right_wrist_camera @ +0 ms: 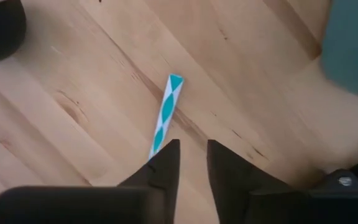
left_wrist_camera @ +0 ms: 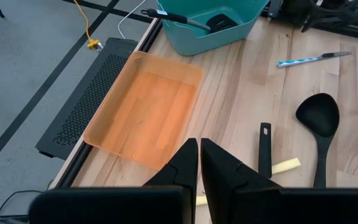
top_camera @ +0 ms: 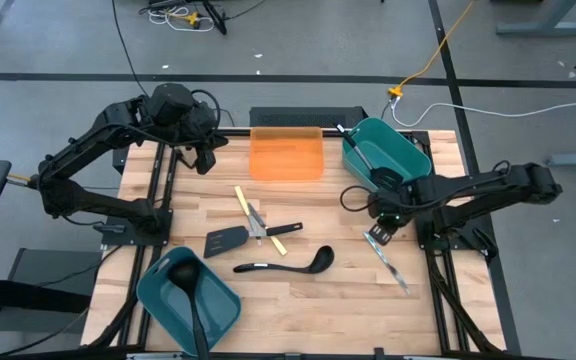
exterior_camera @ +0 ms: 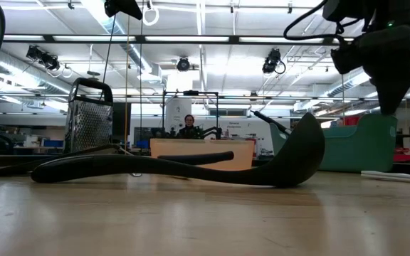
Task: Pick & Place Kitchen Items
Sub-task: Put the blue knife into the orange bin
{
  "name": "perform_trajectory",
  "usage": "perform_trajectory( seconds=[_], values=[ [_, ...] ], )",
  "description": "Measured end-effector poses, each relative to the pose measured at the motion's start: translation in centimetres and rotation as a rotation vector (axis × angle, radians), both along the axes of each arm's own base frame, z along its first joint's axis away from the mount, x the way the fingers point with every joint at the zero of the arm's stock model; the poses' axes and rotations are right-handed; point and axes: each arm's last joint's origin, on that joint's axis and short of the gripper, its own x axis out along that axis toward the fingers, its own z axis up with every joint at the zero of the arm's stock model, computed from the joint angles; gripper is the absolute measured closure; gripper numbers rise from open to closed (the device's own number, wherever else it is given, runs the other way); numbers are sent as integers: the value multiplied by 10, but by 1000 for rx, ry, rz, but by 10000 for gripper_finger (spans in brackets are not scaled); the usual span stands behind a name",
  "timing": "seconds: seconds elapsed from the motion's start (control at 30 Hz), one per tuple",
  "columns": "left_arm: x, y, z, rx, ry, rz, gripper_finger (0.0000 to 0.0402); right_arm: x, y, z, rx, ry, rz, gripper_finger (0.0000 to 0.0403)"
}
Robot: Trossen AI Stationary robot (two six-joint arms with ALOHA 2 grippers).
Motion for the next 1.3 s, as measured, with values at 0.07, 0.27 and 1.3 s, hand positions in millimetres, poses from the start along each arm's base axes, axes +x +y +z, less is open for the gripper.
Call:
perform_trajectory(
  seconds=[0.07, 0.27, 1.3],
  values=[
    [0, 0, 0, 0, 0, 0, 380, 3, 2, -2, 0, -3, -9, 293],
    [0, 0, 0, 0, 0, 0, 380, 11, 10, -8, -16, 1, 2, 242],
    [0, 0, 0, 1, -2, 0, 380, 26, 29, -77, -22, 90, -62, 183]
  ],
)
